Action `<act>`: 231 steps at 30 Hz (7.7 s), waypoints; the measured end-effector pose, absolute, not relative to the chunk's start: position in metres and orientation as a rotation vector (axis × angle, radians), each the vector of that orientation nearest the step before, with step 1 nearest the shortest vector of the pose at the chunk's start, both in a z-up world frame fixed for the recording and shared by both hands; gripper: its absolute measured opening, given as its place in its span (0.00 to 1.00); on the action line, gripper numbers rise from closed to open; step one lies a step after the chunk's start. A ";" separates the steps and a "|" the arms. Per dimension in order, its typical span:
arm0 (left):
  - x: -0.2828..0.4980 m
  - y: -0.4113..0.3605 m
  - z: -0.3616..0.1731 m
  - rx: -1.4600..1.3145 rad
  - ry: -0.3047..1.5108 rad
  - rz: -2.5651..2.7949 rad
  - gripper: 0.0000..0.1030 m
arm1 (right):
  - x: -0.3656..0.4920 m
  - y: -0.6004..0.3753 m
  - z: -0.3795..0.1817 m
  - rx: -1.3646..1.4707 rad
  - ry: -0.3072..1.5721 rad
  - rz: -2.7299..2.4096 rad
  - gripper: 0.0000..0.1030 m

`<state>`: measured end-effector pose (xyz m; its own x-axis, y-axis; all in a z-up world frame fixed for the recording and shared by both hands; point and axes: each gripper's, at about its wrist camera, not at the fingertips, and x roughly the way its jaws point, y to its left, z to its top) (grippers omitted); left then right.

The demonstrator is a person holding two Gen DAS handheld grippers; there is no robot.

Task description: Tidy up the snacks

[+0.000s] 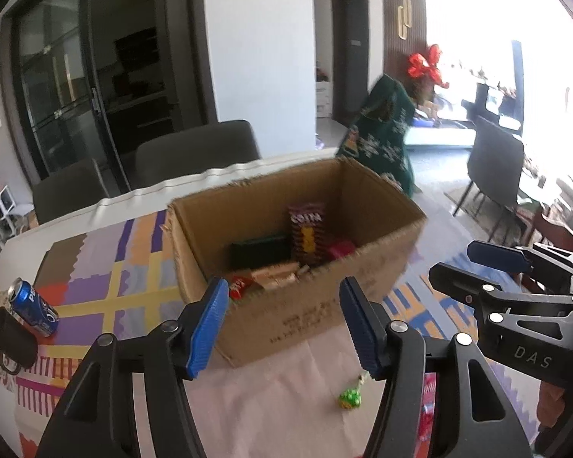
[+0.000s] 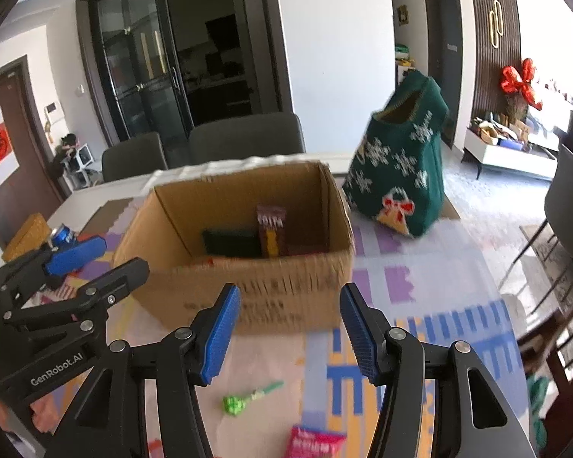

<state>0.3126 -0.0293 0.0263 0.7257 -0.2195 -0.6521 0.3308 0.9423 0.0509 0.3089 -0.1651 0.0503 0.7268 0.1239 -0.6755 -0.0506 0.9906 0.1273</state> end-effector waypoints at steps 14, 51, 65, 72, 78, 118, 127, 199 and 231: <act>0.277 -0.044 -0.007 0.296 0.703 -0.452 0.58 | 0.263 -0.163 0.001 0.097 0.908 0.070 0.59; 0.289 -0.067 -0.111 0.340 0.955 -0.578 0.51 | 0.253 -0.165 -0.093 0.156 1.176 0.021 0.59; 0.289 -0.073 -0.120 0.314 0.998 -0.570 0.24 | 0.254 -0.170 -0.094 0.156 1.148 0.023 0.44; 0.283 -0.067 -0.118 0.249 1.023 -0.525 0.24 | 0.252 -0.174 -0.093 0.180 1.136 0.032 0.42; 0.274 -0.058 -0.109 0.193 1.013 -0.483 0.24 | 0.249 -0.177 -0.089 0.194 1.118 0.049 0.42; 0.262 -0.022 0.039 0.016 0.650 -0.242 0.24 | 0.266 -0.159 0.047 0.168 0.724 0.226 0.42; 0.282 -0.017 0.063 -0.005 0.601 -0.212 0.24 | 0.290 -0.152 0.085 0.141 0.636 0.240 0.42; 0.195 0.002 0.075 0.095 0.501 -0.045 0.96 | 0.212 -0.169 0.093 0.007 0.539 0.073 0.86; 0.119 -0.003 0.079 0.082 0.464 -0.073 1.00 | 0.129 -0.173 0.087 0.010 0.538 0.091 0.86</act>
<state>0.1188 -0.0033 0.0790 0.8917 -0.0515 -0.4497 0.0887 0.9941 0.0620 0.1285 -0.1731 0.0865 0.8550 0.0893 -0.5109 -0.0840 0.9959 0.0334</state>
